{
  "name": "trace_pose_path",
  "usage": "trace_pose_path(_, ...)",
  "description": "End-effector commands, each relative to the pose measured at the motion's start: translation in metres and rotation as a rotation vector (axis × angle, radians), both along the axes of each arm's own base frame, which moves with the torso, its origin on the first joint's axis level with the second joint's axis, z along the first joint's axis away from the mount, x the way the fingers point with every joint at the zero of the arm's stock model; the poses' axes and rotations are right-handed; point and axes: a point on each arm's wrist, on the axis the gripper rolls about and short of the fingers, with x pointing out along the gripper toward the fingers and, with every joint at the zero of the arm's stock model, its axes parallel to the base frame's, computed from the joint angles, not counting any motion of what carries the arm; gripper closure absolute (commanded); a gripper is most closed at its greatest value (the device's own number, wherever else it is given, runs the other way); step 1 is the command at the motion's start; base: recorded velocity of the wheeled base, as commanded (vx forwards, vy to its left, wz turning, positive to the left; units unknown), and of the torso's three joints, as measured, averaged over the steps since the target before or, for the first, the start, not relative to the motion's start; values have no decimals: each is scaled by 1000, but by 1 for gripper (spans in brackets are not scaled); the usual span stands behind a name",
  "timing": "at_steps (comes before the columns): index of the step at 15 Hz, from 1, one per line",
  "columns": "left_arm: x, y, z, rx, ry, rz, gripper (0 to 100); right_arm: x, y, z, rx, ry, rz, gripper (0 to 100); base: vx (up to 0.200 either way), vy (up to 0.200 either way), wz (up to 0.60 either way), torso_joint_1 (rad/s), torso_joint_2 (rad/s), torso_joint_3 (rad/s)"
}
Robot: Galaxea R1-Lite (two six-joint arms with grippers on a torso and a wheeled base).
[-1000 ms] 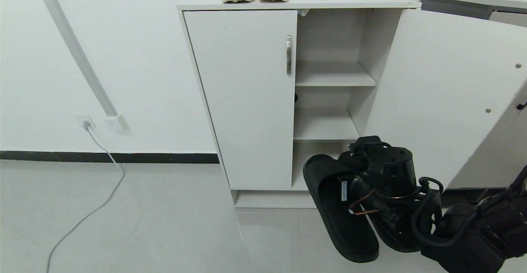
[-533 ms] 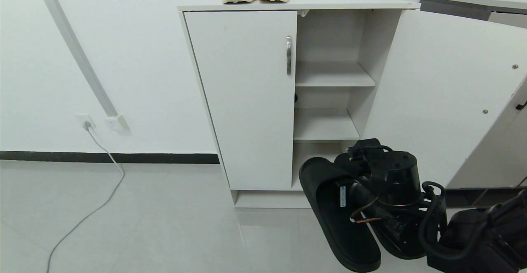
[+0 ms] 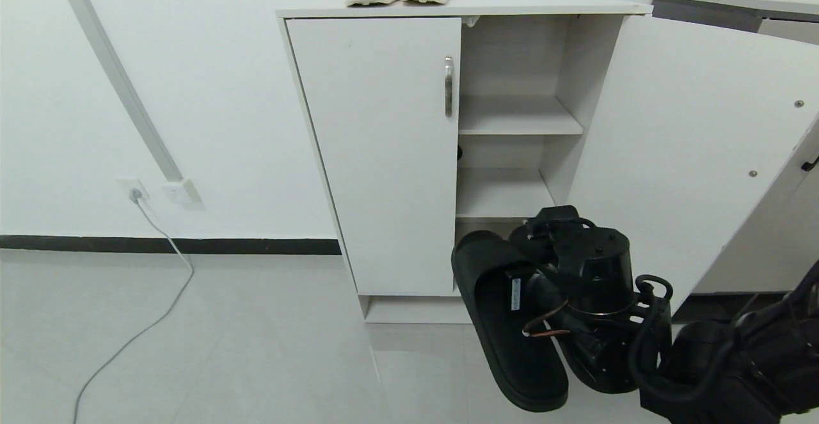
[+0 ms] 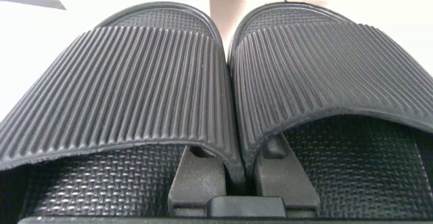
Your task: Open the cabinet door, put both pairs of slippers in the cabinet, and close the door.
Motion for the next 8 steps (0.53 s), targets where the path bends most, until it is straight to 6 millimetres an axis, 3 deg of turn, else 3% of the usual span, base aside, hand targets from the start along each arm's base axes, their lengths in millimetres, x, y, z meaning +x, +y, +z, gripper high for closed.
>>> trace_pose_path(1, 0, 0, 0, 1, 4, 0, 100, 13, 12, -9, -21, -9, -77, 100, 0, 0, 0, 0, 0, 0)
trace_pose_path(2, 0, 0, 0, 1, 2, 0, 100, 18, 17, -12, -31, -19, -123, 100, 0, 0, 0, 0, 0, 0)
trace_pose_path(8, 0, 0, 0, 1, 4, -2, 100, 22, 33, -11, -26, -41, -128, 100, 0, -200, 0, 2, 3, 2)
